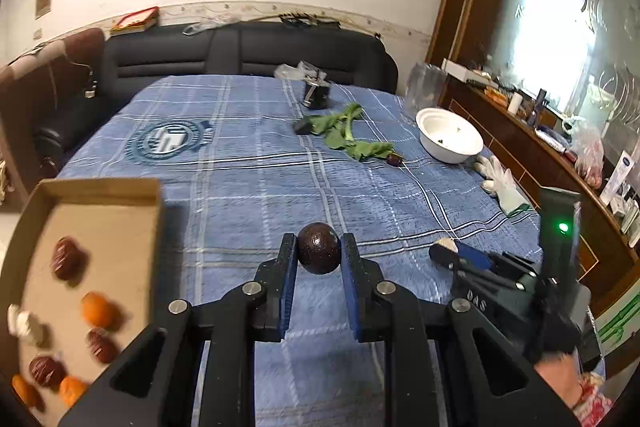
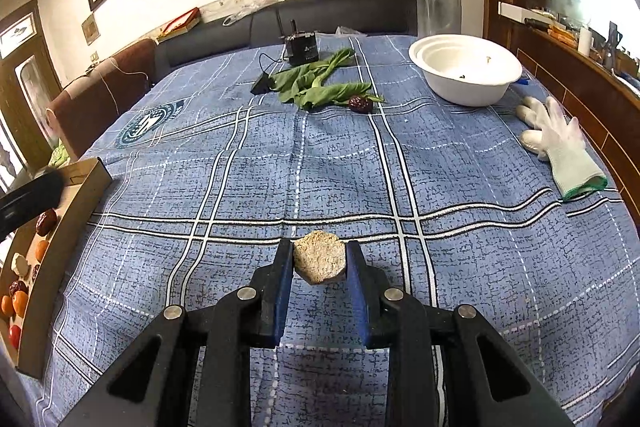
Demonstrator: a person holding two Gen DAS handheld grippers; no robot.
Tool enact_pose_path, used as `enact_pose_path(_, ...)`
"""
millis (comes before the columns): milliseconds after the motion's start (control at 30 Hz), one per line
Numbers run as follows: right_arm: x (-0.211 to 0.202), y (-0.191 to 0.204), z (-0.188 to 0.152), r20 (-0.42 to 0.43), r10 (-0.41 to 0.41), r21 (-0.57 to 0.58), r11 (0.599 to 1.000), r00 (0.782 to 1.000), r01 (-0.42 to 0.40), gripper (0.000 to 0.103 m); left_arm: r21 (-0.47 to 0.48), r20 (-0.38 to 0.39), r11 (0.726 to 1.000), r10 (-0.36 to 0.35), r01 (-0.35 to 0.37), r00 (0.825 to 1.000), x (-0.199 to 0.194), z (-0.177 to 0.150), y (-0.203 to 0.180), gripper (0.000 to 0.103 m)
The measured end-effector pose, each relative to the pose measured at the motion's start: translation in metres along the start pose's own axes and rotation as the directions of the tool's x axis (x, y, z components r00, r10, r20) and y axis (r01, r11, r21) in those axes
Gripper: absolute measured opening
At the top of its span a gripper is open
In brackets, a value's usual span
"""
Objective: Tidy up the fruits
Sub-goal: 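Carry the dark fruit and yam piece into the cardboard tray and open both tools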
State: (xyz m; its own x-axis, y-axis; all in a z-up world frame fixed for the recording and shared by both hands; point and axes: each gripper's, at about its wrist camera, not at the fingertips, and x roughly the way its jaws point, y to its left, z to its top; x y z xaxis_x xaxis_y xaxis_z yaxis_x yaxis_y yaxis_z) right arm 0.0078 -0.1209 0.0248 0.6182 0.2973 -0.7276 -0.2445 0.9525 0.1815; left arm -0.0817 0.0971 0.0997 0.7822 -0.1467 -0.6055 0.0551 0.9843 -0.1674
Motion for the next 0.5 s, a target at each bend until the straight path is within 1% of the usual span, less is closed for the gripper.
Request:
enact_pose_path(167, -0.007, 0.0, -0.001, 0.035, 0.011, -0.001, 1.0, 0.999, -0.011, 0.028, -0.031, 0.042, 0.999, 0.039, -0.038, 0.998, -0.037, -0.012, 0.024, 0.021)
enact_pose_path(267, -0.008, -0.002, -0.003, 0.01, 0.045, 0.029, 0.999, 0.999, -0.045, 0.028, -0.067, 0.049, 0.997, 0.052, -0.049, 0.997, -0.054, -0.02, 0.044, 0.021)
enact_pose_path(300, -0.012, 0.0, -0.004, 0.005, 0.054, 0.029, 0.998, 0.999, -0.054, 0.028, -0.083, 0.05, 0.995, 0.067, -0.062, 0.997, -0.06, -0.024, 0.053, 0.021)
enact_pose_path(433, -0.031, 0.021, -0.009, 0.009, 0.081, -0.004, 0.997, 0.997, -0.081, 0.028, -0.148, 0.038, 0.984, 0.108, -0.101, 0.993, -0.073, -0.037, 0.089, 0.021)
enact_pose_path(500, -0.04, 0.039, -0.009, 0.006, 0.108, -0.03, 0.994, 0.994, -0.108, 0.028, -0.198, 0.02, 0.971, 0.141, -0.134, 0.99, -0.076, -0.044, 0.113, 0.021)
